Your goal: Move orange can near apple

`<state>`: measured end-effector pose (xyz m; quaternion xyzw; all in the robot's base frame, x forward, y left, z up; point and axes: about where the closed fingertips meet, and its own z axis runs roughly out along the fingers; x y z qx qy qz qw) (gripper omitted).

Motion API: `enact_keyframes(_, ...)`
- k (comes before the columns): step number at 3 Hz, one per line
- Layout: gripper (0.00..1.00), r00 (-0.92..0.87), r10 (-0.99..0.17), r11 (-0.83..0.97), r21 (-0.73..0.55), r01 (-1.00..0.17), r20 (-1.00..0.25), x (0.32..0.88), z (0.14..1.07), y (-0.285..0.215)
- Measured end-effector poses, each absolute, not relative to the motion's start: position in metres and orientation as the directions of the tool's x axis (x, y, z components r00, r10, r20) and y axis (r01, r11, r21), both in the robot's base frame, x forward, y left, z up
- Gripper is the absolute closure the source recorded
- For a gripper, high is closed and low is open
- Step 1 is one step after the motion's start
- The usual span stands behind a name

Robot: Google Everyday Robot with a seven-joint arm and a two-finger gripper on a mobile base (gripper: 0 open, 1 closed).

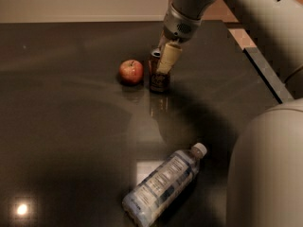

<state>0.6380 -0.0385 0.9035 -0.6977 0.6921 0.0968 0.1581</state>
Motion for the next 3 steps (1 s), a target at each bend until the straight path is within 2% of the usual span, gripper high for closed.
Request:
enact_keyframes(2, 0.13, 0.029, -0.932, 0.004, -0.089, -0.996, -0.362, 0.6424, 0.899, -0.0356)
enact_keyframes(3, 0.0, 0.03, -0.93, 0.005, -0.096, -0.995, -0.366, 0.6453, 0.8974, -0.033)
